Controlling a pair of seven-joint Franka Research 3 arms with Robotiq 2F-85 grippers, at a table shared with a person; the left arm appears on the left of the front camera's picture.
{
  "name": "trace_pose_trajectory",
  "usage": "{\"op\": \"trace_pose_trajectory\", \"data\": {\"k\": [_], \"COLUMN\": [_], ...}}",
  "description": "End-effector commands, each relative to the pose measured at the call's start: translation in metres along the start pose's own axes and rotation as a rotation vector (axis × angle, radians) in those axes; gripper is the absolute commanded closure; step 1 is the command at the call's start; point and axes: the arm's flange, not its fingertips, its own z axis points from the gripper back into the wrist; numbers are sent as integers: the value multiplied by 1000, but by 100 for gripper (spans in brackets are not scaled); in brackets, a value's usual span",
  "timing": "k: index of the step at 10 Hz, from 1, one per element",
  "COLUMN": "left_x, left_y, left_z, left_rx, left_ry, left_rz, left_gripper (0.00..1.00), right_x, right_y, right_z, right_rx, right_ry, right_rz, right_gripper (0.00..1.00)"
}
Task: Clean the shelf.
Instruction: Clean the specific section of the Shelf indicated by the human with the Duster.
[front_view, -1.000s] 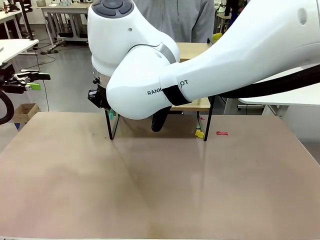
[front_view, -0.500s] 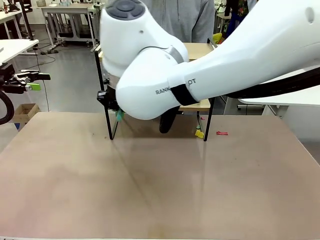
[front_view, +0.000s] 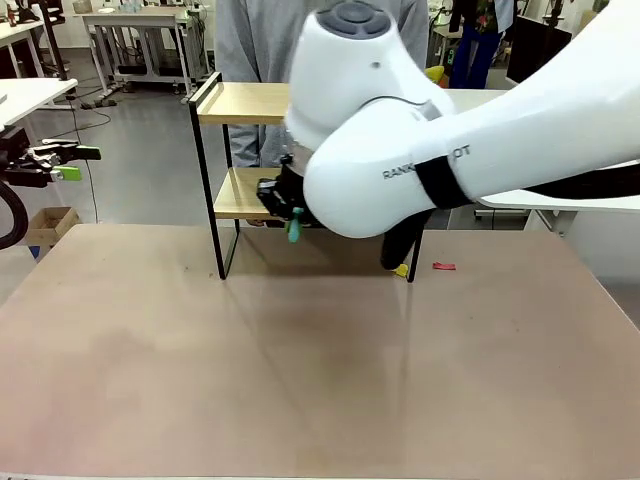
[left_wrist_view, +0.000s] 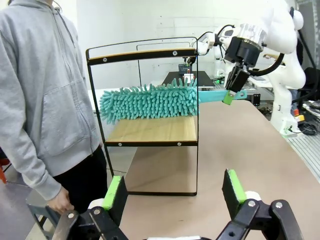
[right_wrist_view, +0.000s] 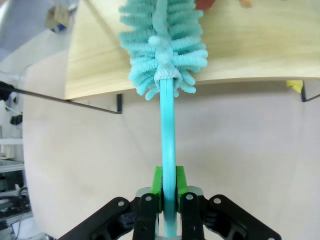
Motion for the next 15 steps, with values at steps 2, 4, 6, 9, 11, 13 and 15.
{"op": "trace_pose_trajectory", "data": {"k": [2, 4, 6, 9, 11, 13, 15], "left_x": [1, 1, 1, 1, 1, 1, 1], "left_y": [-1, -1, -1, -1, -1, -1, -1], "left_z": [0, 0, 0, 0, 0, 0, 0], "left_rx": [-8, -8, -8, -8, -8, -8, -8], "left_ry": [9, 9, 9, 9, 9, 9, 9], "left_rz": [-16, -16, -16, -16, -16, -16, -16], "left_gripper": [0, 0, 0, 0, 0, 0, 0], "right_x": [11, 20, 24, 23, 21, 15, 28], "right_y": [-60, -95, -122, -155, -163, -147, -155], "right_z": [12, 13, 16, 30, 44, 51, 45], "right_rx": [3, -45, -108, -190, -198, -89, -169], "right_ry": [20, 26, 37, 12, -40, -122, -42], "right_rz": [-58, -111, -160, -231, -248, -214, -211], "right_gripper": [87, 87, 87, 87, 87, 87, 87]}}
